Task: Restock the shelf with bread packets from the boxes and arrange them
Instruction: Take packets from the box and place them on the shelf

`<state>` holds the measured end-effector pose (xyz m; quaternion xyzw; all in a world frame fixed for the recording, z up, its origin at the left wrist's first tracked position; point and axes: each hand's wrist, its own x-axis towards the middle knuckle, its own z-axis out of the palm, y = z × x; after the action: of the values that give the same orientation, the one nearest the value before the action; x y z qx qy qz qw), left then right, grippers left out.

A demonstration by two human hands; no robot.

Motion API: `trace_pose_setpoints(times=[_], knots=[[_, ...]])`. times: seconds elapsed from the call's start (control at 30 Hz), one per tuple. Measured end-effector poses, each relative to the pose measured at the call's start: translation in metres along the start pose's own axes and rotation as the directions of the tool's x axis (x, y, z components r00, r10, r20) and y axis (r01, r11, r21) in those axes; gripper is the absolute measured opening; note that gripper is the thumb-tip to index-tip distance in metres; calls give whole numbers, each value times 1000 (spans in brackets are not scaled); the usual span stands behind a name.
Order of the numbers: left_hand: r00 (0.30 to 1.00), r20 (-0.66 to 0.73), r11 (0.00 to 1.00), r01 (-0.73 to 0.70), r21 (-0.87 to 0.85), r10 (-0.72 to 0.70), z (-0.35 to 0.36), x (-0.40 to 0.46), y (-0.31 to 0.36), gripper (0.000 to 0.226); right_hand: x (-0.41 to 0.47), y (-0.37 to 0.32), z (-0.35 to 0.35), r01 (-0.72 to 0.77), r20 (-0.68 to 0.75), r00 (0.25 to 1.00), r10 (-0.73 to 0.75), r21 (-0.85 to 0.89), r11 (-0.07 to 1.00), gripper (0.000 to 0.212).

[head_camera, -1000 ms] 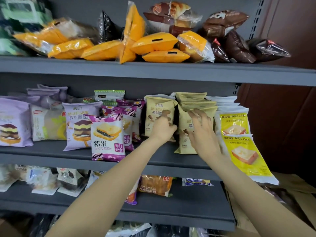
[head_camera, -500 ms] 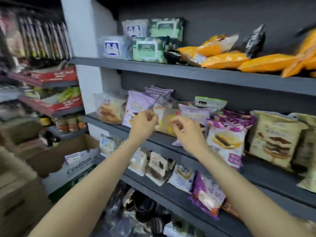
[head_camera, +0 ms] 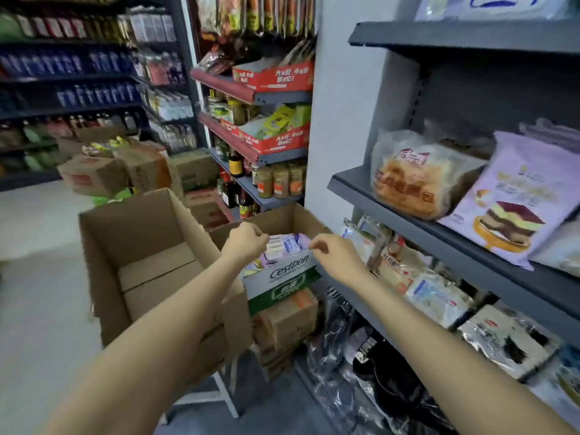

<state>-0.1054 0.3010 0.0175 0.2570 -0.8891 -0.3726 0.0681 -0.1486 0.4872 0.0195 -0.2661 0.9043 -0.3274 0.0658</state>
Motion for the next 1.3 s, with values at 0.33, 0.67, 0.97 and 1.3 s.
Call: trace_pose_setpoints(times=[0.33,0.67,0.97,1.3], knots=[[916,313,951,175,255,-252,47,230,-90,30,247,63,135,-215,320,914,251,-144,966,32],[890,409,937,54,346,-202,138,378,-159,35,392,165,222,-514,264,748,609,-350,783,69],[849,507,843,-161,513,-147,217,434,-172,82,420,248,257,-533,238,668,705,-507,677,56],[887,359,878,96,470,-289,205,418,-165,74,413,238,251,-565,183,729,660,-384,730,57]])
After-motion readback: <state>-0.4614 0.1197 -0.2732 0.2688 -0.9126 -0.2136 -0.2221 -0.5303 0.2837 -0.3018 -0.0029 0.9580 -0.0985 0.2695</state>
